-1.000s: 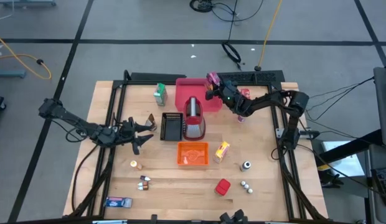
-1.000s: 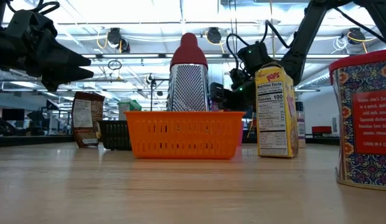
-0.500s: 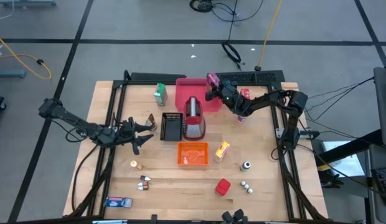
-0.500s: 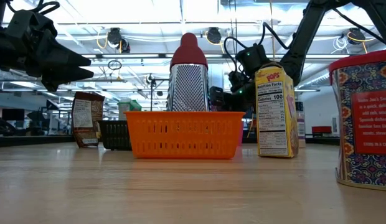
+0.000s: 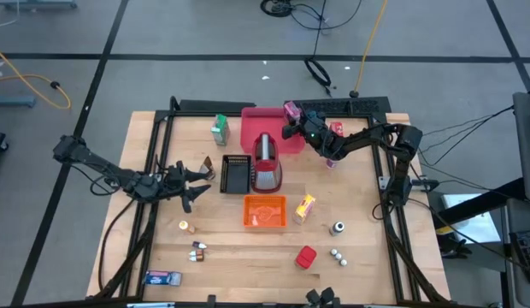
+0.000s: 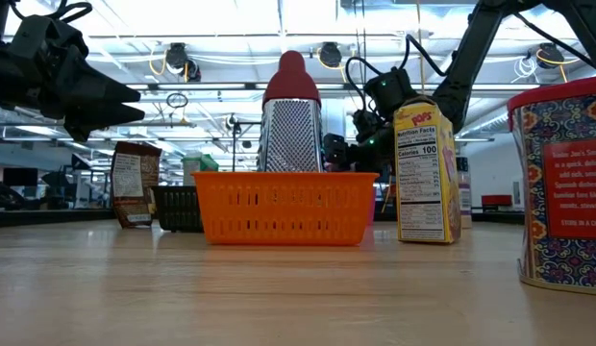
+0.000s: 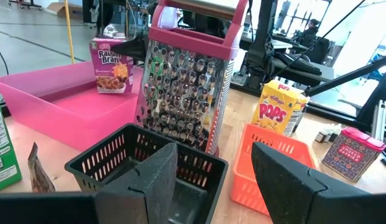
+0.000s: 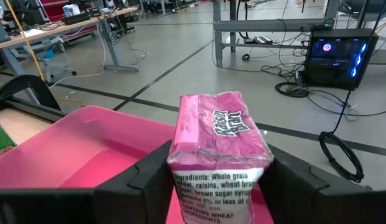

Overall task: Pick & Place Kitchen Items
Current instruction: Put the purple cereal box into the pink bin, then put the red cereal box into the pink bin

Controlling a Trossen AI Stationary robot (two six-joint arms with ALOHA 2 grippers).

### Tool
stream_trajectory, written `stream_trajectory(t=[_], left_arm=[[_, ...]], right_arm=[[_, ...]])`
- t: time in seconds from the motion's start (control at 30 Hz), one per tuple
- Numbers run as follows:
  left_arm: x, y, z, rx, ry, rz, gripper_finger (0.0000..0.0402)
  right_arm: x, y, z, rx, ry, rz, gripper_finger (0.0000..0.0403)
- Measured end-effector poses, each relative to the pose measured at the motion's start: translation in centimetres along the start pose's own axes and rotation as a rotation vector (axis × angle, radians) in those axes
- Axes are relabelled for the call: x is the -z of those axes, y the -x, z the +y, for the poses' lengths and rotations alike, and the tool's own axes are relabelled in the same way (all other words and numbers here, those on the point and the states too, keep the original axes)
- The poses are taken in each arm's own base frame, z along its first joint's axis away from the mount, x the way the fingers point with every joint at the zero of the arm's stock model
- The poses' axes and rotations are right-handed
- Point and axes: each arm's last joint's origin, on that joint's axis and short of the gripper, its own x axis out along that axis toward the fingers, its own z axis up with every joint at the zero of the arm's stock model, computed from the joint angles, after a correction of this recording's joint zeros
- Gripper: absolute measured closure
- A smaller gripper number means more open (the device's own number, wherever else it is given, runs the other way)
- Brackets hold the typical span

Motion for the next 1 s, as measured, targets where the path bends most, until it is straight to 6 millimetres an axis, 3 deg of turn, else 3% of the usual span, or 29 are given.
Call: stream_trajectory(t=[0.43, 0.77, 1.0], left_arm=[[0.0, 0.0, 0.0, 0.0, -0.008, 0.0, 0.0192], [0.0, 0.0, 0.0, 0.0, -0.007, 0.0, 0.0192], [0.0, 0.0, 0.0, 0.0, 0.003, 0.0, 0.0192]], right_arm=[[-0.3, 0.1, 0.0, -0.008, -0.008, -0.013, 0.0147], [-2.5, 1.0, 0.4, -0.096, 0.025, -0.033, 0.0136], [-4.8, 3.2, 0.4, -0.092, 0.111, 0.042, 0.0139]])
